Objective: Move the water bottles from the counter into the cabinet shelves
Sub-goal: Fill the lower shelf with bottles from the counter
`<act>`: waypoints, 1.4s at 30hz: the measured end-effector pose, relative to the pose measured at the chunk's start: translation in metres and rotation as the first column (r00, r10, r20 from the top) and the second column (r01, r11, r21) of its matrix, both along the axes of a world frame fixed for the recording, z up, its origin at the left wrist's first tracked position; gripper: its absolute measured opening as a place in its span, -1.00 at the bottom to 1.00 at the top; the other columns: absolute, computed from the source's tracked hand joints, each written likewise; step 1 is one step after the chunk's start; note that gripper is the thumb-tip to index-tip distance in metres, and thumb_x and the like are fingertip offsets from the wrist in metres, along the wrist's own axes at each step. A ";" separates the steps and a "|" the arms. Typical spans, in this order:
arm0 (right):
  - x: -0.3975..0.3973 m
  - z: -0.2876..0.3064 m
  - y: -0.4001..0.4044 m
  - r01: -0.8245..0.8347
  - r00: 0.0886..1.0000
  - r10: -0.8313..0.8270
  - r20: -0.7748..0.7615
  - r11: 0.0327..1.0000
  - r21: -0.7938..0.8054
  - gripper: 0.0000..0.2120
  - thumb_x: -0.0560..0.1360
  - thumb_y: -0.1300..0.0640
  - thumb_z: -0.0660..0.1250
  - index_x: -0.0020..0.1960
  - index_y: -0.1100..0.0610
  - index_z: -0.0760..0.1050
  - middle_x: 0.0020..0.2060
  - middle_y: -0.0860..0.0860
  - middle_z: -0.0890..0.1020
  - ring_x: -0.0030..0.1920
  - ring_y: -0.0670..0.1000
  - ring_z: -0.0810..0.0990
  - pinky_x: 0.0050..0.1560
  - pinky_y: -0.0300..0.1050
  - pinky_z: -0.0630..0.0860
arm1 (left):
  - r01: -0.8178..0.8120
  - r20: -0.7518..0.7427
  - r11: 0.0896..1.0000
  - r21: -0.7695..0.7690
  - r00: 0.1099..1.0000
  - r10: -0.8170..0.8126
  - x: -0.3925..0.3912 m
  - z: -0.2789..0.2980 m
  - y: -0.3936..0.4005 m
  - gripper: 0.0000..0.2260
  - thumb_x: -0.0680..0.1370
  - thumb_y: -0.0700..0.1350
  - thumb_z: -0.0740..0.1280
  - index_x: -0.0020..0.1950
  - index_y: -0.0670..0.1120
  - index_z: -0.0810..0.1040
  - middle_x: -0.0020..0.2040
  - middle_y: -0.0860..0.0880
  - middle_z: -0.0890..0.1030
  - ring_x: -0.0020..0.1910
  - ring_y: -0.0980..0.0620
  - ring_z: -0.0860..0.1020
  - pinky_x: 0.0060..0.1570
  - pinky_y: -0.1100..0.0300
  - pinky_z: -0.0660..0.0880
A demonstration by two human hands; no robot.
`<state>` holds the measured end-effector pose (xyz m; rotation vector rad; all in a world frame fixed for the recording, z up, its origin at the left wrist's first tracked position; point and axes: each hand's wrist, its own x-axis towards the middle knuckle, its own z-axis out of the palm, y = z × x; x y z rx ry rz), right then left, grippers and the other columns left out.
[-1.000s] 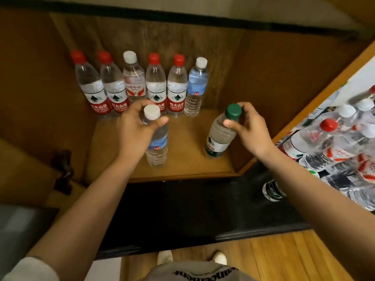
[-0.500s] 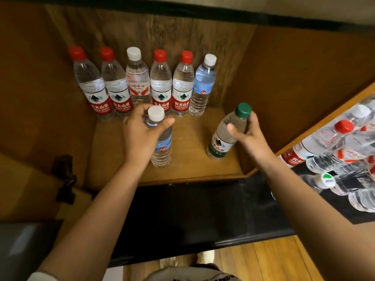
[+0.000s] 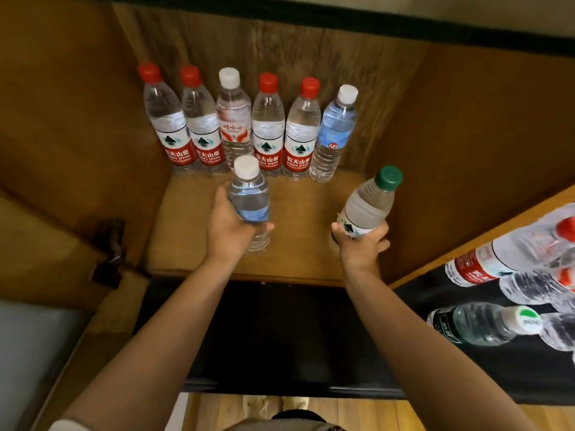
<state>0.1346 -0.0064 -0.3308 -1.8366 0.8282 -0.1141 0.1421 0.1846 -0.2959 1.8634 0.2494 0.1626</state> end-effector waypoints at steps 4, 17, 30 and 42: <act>0.025 -0.005 -0.008 0.020 0.998 -0.025 0.060 0.996 0.081 -0.22 0.36 0.21 0.46 0.42 0.05 0.10 0.36 0.17 0.18 0.33 0.20 0.30 0.22 0.08 0.37 | -0.081 -0.056 0.996 -0.037 0.995 0.079 -0.004 -0.010 -0.004 -0.31 0.15 -0.26 0.60 0.13 0.04 0.34 -0.05 0.23 0.49 -0.09 0.26 0.49 -0.14 0.44 0.38; 0.135 -0.006 -0.022 0.087 0.989 -0.100 0.106 0.988 0.124 -0.23 0.31 0.33 0.47 0.42 0.08 0.21 0.36 0.12 0.29 0.35 0.18 0.34 0.29 0.03 0.35 | -0.266 -0.074 0.963 -0.033 0.962 0.263 -0.017 -0.030 -0.024 -0.29 0.20 -0.25 0.58 0.26 -0.05 0.35 0.05 0.13 0.50 -0.01 0.33 0.50 -0.15 0.55 0.41; 0.166 -0.006 -0.037 0.015 0.999 -0.016 0.039 1.000 0.028 -0.28 0.31 0.20 0.50 0.37 0.00 0.25 0.28 0.08 0.47 0.26 0.18 0.47 0.20 0.17 0.48 | -0.422 -0.075 0.899 0.115 0.899 0.432 0.047 -0.034 0.038 -0.61 0.41 -0.39 0.35 0.22 -0.21 0.44 0.13 -0.14 0.53 0.06 -0.09 0.52 -0.18 0.40 0.49; 0.184 -0.002 -0.052 -0.076 0.991 0.072 -0.108 0.997 -0.034 -0.31 0.33 0.19 0.51 0.34 0.05 0.24 0.29 0.16 0.46 0.26 0.27 0.45 0.20 0.22 0.47 | -0.537 -0.120 0.811 0.231 0.812 0.572 0.098 -0.027 0.096 -0.51 0.43 -0.17 0.40 0.28 -0.19 0.28 0.19 -0.26 0.52 0.12 -0.26 0.51 0.06 0.01 0.44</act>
